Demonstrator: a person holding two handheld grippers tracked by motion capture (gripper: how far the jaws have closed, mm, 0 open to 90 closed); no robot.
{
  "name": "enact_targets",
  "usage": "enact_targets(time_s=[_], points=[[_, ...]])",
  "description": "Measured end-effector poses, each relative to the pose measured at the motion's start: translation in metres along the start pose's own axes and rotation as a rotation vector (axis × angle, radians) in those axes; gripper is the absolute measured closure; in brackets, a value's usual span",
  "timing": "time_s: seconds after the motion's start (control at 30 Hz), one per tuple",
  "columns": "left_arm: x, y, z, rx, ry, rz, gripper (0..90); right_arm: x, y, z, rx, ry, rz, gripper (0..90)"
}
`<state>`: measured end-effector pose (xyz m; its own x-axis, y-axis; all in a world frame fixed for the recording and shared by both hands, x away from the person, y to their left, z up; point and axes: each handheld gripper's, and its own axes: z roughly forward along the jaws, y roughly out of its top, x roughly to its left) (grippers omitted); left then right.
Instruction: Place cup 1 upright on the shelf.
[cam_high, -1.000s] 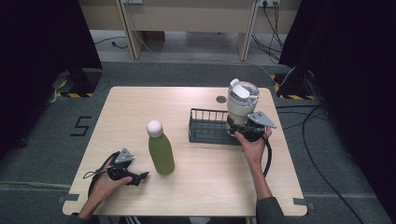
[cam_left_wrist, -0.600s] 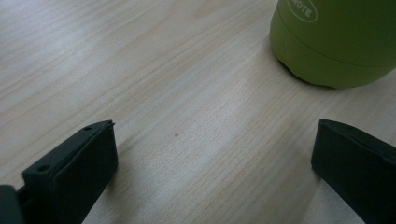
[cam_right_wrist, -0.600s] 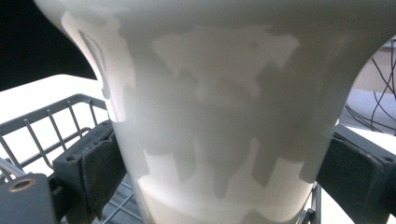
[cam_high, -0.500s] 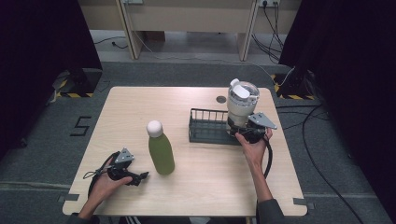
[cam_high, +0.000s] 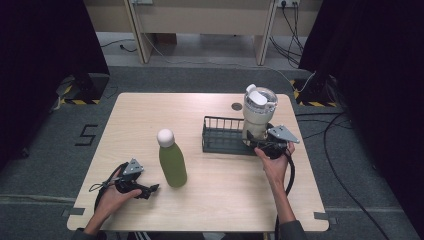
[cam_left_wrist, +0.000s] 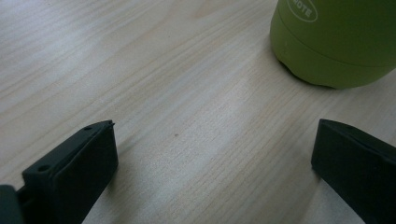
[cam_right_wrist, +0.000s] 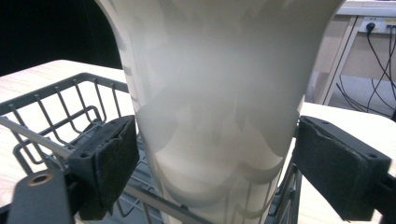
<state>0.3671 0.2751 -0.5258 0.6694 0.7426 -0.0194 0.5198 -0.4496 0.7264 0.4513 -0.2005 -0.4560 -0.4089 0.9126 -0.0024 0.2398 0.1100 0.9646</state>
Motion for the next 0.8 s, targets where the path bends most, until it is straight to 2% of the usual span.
enact_targets(time_s=[0.27, 0.37, 0.53, 0.7, 0.8], points=[[0.000, 0.000, 0.000, 0.000, 0.000, 0.000, 0.0, -0.002, -0.003, -0.011, 0.014, -0.007, 0.009, 14.8], [0.000, 0.000, 0.000, 0.000, 0.000, 0.000, 0.0, 0.000, -0.003, -0.020, 0.022, 0.004, -0.011, 14.8], [0.000, 0.000, 0.000, -0.001, -0.001, 0.000, 0.0, 0.004, 0.000, -0.029, 0.007, 0.025, -0.012, 14.8], [0.000, 0.000, 0.000, -0.001, 0.000, 0.000, 0.0, 0.013, 0.001, -0.040, 0.016, 0.045, -0.053, 14.8], [0.000, 0.000, 0.000, -0.001, -0.001, 0.000, 0.0, 0.015, 0.000, -0.044, 0.019, 0.057, -0.055, 14.8]])
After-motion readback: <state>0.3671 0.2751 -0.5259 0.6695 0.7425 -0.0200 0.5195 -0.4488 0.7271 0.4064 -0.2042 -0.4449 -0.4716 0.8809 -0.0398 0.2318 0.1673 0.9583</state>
